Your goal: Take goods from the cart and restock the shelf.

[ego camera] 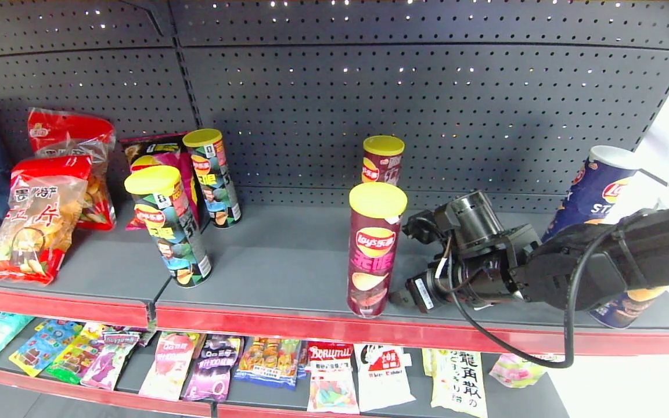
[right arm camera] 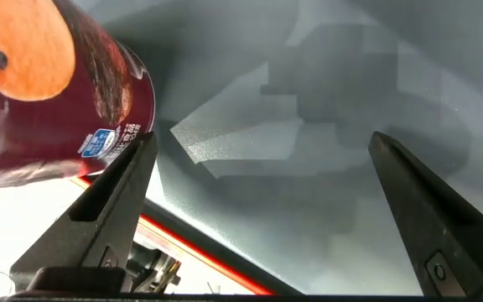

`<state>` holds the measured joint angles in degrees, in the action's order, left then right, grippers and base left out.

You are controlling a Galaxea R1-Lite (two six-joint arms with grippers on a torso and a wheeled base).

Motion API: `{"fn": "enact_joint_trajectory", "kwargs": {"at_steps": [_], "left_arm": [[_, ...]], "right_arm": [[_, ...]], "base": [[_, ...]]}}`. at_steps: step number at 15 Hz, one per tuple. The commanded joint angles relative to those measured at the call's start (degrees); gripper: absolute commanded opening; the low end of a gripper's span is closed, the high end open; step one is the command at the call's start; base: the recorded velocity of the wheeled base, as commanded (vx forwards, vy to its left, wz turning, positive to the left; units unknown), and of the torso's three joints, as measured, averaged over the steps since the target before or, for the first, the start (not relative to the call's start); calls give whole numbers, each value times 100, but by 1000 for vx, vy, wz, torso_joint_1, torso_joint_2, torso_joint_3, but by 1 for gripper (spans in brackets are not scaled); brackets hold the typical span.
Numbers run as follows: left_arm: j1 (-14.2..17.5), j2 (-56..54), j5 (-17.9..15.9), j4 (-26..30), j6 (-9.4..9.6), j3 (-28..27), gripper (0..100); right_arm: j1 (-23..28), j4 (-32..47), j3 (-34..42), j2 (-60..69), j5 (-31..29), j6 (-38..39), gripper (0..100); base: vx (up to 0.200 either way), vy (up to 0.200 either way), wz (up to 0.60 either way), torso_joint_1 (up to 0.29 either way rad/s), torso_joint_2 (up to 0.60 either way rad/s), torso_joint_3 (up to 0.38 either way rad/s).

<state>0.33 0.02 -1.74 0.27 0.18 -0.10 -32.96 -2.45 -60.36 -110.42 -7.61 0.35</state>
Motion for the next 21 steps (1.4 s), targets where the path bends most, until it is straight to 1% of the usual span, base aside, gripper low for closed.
{"fn": "enact_joint_trajectory", "kwargs": {"at_steps": [1,13,21], "left_arm": [[2,-2,-1,0,-1,1,100],[2,-2,-1,0,-1,1,100],[2,-2,-1,0,-1,1,100]], "right_arm": [[9,-1,6,3,-4,0,100],[9,-115,-134,-41,-83,-9,100],[36,-71,-46,3,-92,-44,100]], "base": [[0,0,0,0,0,0],[0,0,0,0,0,0],[0,0,0,0,0,0]]}}
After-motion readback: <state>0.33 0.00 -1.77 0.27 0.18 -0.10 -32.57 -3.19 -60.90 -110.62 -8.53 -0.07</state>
